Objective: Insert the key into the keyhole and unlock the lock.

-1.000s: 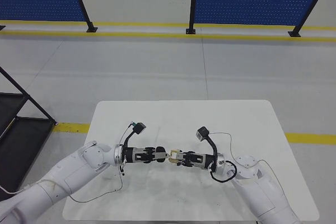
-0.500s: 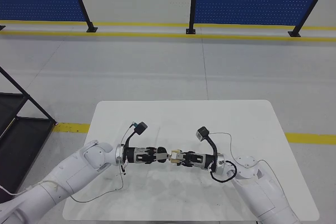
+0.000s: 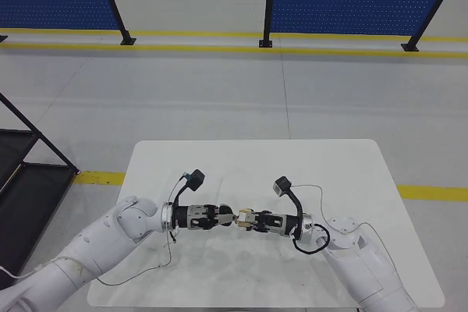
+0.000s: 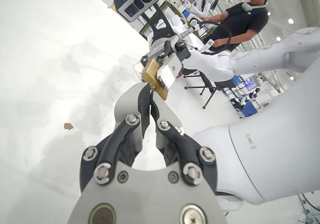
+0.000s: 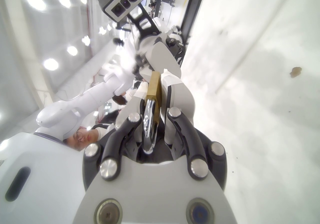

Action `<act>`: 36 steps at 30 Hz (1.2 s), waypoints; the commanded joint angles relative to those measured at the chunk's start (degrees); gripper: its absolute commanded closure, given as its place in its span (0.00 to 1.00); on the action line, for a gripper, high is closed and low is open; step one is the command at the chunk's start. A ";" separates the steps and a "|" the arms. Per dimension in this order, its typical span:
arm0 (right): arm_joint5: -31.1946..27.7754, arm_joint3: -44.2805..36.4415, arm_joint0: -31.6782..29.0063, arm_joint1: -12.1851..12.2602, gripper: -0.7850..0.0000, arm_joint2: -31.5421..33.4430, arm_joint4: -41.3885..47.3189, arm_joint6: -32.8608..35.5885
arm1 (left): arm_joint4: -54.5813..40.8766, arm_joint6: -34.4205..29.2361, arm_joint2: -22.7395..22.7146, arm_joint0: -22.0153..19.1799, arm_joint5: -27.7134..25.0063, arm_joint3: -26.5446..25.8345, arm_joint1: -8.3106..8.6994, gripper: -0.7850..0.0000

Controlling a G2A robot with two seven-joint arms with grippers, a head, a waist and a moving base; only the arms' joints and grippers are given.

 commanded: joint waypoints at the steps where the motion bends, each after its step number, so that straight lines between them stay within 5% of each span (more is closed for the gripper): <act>1: 0.00 0.00 0.00 0.00 1.00 0.00 0.00 0.00 | 2.02 0.98 -0.65 0.43 -0.32 -0.35 -0.04 1.00; 36: 0.00 0.00 0.00 0.00 1.00 0.00 0.00 0.00 | 33.95 19.10 -10.69 9.53 2.57 -8.29 -1.09 1.00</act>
